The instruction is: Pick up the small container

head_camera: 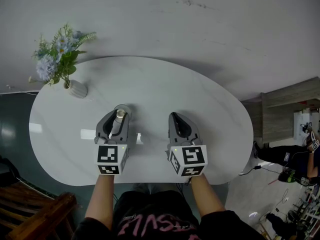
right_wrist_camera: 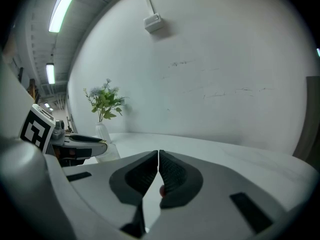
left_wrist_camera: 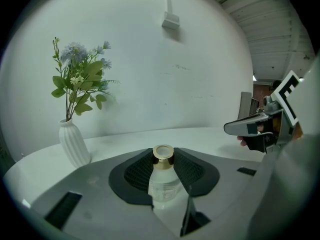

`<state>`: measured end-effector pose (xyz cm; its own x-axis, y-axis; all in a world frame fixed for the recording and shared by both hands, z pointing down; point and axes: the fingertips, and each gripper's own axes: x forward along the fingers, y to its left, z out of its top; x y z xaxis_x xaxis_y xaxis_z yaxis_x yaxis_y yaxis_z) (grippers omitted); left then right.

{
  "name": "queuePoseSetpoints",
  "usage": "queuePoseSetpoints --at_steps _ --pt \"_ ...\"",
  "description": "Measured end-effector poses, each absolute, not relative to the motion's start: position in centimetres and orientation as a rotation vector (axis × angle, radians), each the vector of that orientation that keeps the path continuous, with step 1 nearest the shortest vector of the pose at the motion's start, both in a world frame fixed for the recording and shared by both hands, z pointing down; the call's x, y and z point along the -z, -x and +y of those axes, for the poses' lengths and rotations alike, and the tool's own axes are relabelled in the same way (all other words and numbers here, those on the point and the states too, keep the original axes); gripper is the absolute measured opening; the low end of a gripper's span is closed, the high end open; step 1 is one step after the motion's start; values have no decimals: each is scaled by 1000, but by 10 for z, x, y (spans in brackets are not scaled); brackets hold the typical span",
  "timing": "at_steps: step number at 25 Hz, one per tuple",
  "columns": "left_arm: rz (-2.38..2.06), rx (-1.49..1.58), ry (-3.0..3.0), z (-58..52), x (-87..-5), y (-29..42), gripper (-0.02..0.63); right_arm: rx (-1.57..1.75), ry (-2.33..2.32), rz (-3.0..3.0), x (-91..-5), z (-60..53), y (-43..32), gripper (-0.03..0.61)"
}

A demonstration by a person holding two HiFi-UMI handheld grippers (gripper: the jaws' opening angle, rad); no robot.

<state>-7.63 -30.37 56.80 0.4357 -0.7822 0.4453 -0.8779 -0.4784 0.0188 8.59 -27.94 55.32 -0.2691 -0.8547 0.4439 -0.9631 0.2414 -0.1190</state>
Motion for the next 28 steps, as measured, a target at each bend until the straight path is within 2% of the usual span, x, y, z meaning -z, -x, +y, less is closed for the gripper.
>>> queuePoseSetpoints --at_steps 28 --pt "-1449 -510 -2520 -286 -517 86 130 -420 -1783 -2266 -499 -258 -80 67"
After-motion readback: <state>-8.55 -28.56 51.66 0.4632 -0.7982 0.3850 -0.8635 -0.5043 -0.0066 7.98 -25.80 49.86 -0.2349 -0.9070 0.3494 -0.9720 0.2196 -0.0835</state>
